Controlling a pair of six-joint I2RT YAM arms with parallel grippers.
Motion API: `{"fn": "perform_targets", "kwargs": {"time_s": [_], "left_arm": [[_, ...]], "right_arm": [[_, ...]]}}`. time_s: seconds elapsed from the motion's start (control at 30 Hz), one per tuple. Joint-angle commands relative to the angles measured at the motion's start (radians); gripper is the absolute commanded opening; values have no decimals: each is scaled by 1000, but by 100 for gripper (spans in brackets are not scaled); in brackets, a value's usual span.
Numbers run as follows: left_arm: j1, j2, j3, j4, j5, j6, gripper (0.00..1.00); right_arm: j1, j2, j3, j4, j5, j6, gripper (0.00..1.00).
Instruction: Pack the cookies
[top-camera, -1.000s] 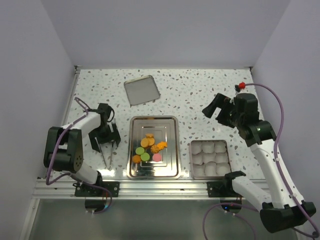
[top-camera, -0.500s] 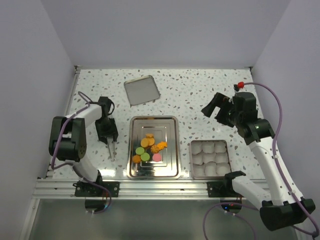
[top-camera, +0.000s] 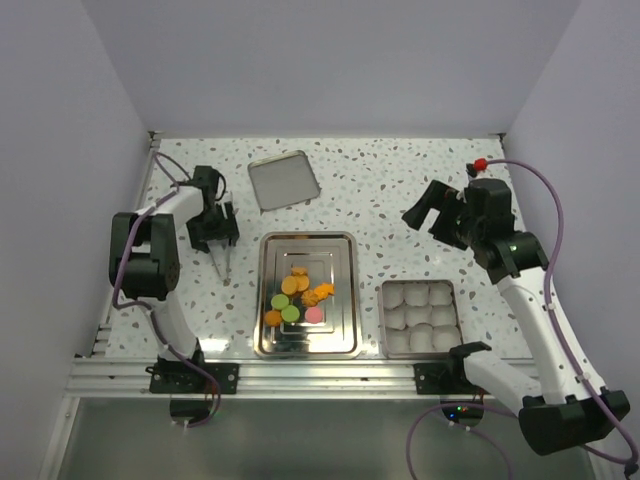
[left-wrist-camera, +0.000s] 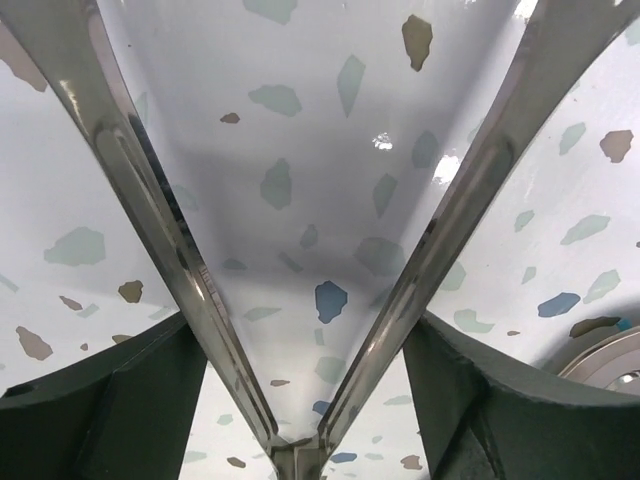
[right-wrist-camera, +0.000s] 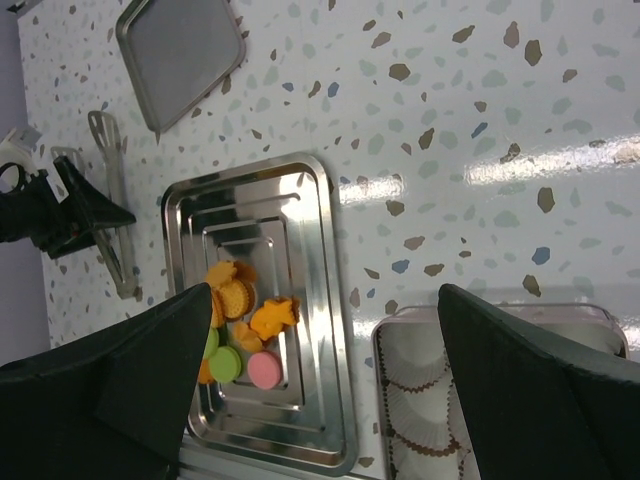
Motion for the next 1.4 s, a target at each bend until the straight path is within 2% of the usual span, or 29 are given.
{"fn": "perform_targets", "kwargs": {"time_s": [0.0,0.27,0.37,0.43,0.53,0.67,0.83,1.0,1.2,1.37], "left_arm": [[0,53,-126,140,-4,25,82],[0,26,-217,237,-5,68,77],[0,28,-238,247,1,72,72],[0,26,-246,255,5,76,62],[0,20,-228,234,9,83,54],[0,-36,-81,113,-21,92,48],[-2,-107,122,-129,-40,122,47],[-8,-187,277,-281,-54,134,49],[-43,-355,168,-282,-7,56,49],[-89,-490,157,-291,70,17,50]], "right_arm": [[6,-28,31,-7,13,-21,99],[5,-26,14,-7,-7,-15,99],[5,-21,19,-7,-4,-15,99],[3,-18,21,-7,-4,-16,99],[5,-21,27,-11,-10,-16,99],[5,-28,50,-24,-13,-16,99],[5,-20,111,-57,-30,-16,99],[5,21,191,-85,-79,-10,99],[6,38,228,-96,-128,7,99],[5,38,234,-103,-167,19,99]]}}
